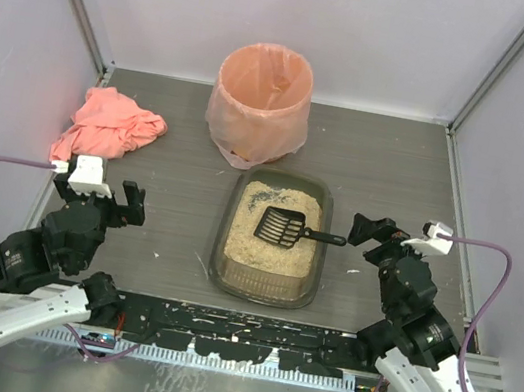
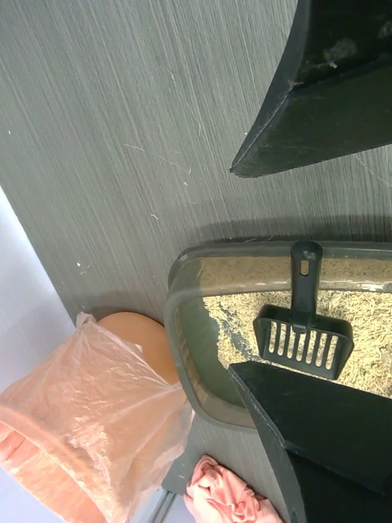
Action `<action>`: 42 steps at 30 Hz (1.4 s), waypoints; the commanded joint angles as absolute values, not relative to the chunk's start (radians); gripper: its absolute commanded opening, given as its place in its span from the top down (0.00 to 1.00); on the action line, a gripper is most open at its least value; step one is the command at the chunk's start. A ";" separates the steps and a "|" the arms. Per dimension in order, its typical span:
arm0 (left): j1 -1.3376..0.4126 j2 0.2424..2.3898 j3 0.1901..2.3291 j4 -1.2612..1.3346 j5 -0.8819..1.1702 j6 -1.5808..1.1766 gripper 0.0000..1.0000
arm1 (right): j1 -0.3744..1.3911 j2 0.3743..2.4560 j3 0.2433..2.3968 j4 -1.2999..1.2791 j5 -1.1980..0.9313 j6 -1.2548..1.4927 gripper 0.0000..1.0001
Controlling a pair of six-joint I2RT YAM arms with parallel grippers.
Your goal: Clean the litter box
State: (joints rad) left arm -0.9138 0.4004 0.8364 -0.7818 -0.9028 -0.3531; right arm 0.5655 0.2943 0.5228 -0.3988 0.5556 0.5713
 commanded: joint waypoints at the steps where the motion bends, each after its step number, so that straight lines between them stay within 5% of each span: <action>1: -0.911 0.399 0.848 -0.736 -0.933 -0.361 0.02 | 0.571 0.326 0.545 -0.389 0.541 0.583 0.00; 24: -0.911 0.450 0.875 -0.775 -0.951 -0.424 0.02 | 0.571 0.513 0.593 -0.525 0.568 0.817 0.00; 42: -0.911 0.436 0.826 -0.753 -0.856 -0.472 0.02 | 0.569 0.548 0.363 -0.245 0.390 1.185 0.09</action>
